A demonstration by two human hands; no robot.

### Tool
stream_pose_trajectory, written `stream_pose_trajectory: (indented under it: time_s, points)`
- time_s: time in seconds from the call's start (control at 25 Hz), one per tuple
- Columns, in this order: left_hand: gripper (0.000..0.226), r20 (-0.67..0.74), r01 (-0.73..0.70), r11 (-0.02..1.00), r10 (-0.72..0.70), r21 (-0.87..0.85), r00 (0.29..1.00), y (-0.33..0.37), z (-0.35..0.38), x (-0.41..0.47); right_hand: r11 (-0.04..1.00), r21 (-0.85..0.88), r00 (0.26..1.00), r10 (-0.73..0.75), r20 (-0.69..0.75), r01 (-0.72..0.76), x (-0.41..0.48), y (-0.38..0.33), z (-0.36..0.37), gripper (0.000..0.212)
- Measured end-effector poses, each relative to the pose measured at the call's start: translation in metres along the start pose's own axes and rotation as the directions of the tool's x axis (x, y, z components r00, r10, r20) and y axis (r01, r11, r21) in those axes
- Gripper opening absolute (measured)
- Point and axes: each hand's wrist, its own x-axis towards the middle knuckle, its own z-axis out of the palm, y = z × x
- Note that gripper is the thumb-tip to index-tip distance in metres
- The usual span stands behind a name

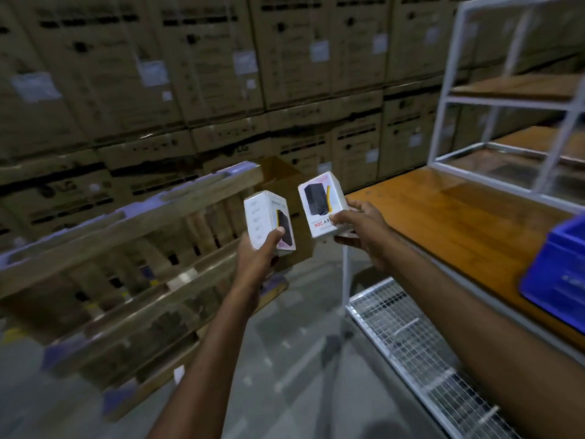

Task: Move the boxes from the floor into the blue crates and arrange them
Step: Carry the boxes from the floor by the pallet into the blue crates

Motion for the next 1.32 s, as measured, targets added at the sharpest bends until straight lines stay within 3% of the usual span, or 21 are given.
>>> stream_pose_trajectory:
  time_s: [0.12,0.32,0.64,0.76,0.92,1.16,1.32]
  points:
    - [0.045,0.115,-0.044,0.999,0.044,-0.006,0.992,0.007,0.04,0.004,1.0,-0.003,0.993,-0.029,-0.118,0.028,-0.024,-0.015,-0.041,0.056]
    - [0.042,0.316,-0.083,0.996,0.088,-0.032,0.945,0.008,0.119,-0.009,0.998,-0.02,0.948,-0.059,-0.312,0.056,-0.067,-0.039,-0.112,0.029]
    - [0.041,0.564,-0.093,0.996,0.071,0.01,0.823,0.005,0.252,-0.053,0.992,-0.008,0.768,-0.103,-0.633,0.126,-0.121,-0.063,-0.249,0.04]
    - [0.039,0.592,-0.081,0.997,0.077,-0.019,0.802,0.005,0.311,-0.068,0.986,-0.04,0.673,-0.141,-0.726,0.163,-0.131,-0.074,-0.307,0.042]
    - [0.051,0.604,-0.024,0.996,0.071,-0.085,0.794,0.007,0.398,-0.091,0.988,-0.078,0.55,-0.138,-0.823,0.131,-0.138,-0.085,-0.389,0.066]
    - [0.034,0.621,-0.026,1.0,0.027,-0.01,0.783,-0.006,0.511,-0.115,0.999,-0.038,0.493,-0.027,-0.87,-0.011,-0.133,-0.08,-0.497,0.075]
    - [0.041,0.603,-0.009,0.998,-0.034,0.069,0.797,-0.023,0.554,-0.116,0.997,-0.029,0.469,0.007,-0.883,-0.071,-0.121,-0.073,-0.541,0.07]
